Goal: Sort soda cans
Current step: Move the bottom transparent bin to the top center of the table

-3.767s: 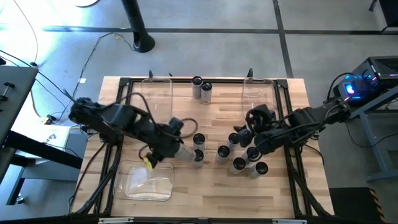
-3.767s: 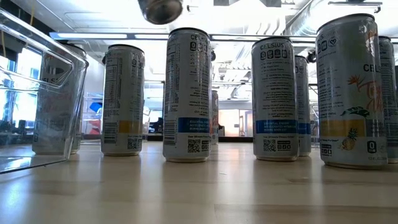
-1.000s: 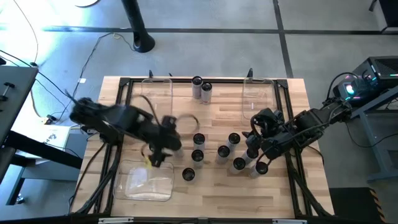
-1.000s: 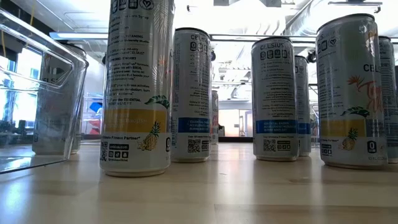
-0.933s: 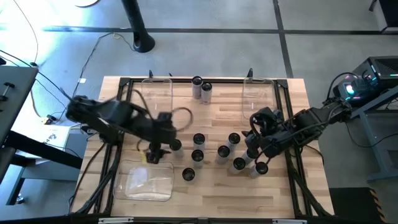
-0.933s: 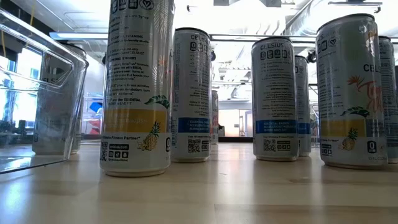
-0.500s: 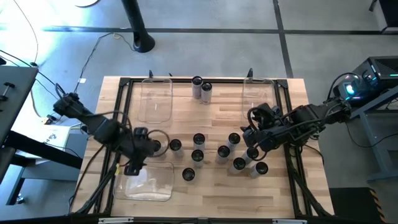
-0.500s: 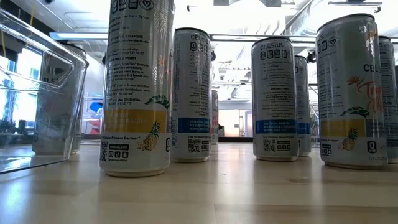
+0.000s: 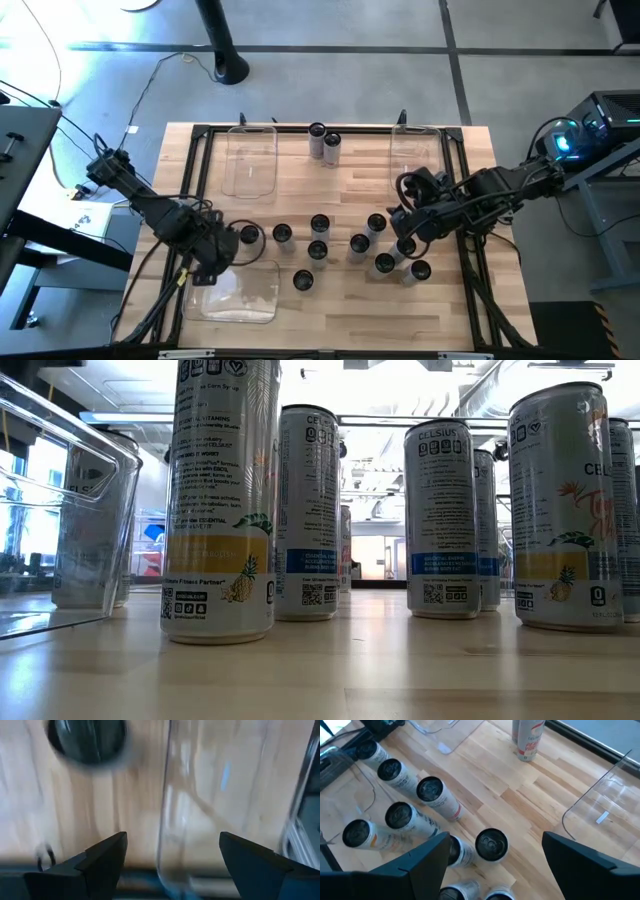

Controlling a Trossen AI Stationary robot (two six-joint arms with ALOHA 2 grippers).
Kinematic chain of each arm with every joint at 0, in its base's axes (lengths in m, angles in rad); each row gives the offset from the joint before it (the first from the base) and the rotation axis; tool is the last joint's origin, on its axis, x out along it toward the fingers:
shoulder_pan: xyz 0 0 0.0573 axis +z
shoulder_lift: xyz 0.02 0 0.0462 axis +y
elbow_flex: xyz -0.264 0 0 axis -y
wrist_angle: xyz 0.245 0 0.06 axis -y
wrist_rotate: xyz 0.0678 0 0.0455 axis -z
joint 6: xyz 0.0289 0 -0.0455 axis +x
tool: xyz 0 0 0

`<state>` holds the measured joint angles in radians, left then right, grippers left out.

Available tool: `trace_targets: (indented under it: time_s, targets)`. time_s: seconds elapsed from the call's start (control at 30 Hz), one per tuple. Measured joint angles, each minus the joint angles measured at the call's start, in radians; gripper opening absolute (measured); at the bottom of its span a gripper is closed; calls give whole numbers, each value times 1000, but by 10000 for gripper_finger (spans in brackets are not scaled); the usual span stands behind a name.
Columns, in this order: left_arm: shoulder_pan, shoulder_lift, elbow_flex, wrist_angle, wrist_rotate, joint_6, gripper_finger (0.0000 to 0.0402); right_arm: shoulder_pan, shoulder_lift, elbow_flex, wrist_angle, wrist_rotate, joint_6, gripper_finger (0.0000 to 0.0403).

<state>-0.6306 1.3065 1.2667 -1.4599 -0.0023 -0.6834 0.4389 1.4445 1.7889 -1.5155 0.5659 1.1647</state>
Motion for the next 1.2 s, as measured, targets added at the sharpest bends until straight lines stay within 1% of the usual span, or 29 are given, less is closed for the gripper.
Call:
trace_targets:
  time_s: [0.03,0.1,0.2,0.37,0.5,0.57,0.63,0.73,0.8,0.9,1.0,1.1,1.17,1.2]
  targets:
    - [2,-1,0,-29,36,-16,310,0,0,0,2,-3,-12,311]
    - [2,-4,-7,-48,68,-52,310,0,0,0,7,-2,-28,311]
    - [-8,-4,-56,10,86,-82,310,-2,0,0,22,-2,-62,311]
    - [-61,-4,-136,78,65,-45,310,-2,0,0,25,-13,-73,311]
    - [-115,-4,-172,83,-2,-23,310,-2,0,0,24,-16,-77,311]
    - [-125,-3,-185,21,-30,-77,310,-2,0,0,24,-16,-91,311]
    - [-119,-10,-187,-13,-20,-151,310,-2,0,0,24,-16,-99,311]
    - [-107,-29,-182,71,38,-228,310,-2,0,0,24,-15,-114,311]
    - [-107,-42,-183,174,43,-231,310,-3,0,0,24,-14,-125,311]
    - [-120,-43,-183,410,7,-124,310,-3,0,0,25,-14,-134,311]
    - [-124,-20,-180,561,-58,30,310,-3,0,0,25,-13,-129,311]
    - [-112,26,-160,547,-130,177,310,-3,1,0,27,-18,-119,311]
    - [-95,58,-139,534,-141,240,310,-3,1,0,28,-19,-106,311]
    - [-87,73,-126,520,-131,243,310,-3,1,0,28,-19,-98,311]
